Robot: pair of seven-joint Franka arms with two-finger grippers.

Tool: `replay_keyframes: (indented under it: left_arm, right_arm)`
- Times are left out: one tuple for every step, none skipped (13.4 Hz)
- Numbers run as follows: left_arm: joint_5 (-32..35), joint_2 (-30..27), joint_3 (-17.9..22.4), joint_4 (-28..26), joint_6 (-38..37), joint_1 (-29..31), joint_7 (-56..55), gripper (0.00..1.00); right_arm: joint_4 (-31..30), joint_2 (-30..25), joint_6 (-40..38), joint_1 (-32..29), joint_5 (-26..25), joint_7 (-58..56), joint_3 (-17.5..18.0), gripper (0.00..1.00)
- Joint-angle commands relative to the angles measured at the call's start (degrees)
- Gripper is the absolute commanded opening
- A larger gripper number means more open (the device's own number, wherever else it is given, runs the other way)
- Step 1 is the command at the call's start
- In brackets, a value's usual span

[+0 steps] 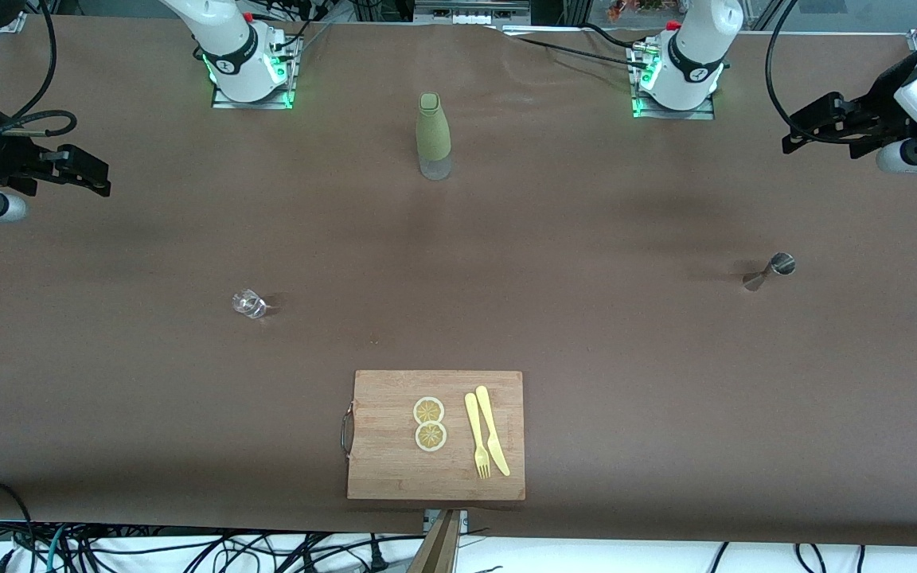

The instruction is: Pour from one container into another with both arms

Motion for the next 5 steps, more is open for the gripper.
replay_keyframes:
  left_arm:
    - [1.81,-0.46,-0.57,0.81,-0.15,1.17,0.45,1.00]
    - [1.81,-0.37,-0.65,0.82,-0.23,1.26,0.28,1.00]
    - [1.72,-0.20,-0.57,0.47,-0.23,1.52,0.36,1.00]
    - [1.72,-0.11,-0.48,0.47,-0.32,1.87,0.19,1.00]
    - [1.72,-0.02,-0.48,0.38,-0.41,1.96,-0.16,1.00]
  right_arm:
    - [-0.39,-0.51,0.31,-0.11,0.58,0.89,0.18,1.00]
    - [-0.39,-0.51,0.31,-0.11,0.58,0.89,0.18,1.00]
    - [-0.39,-0.51,0.31,-0.11,0.58,0.89,0.18,1.00]
    - [-0.39,-0.51,0.23,-0.11,0.58,0.89,0.18,1.00]
    - [-0.39,-0.51,0.23,-0.11,0.58,0.89,0.18,1.00]
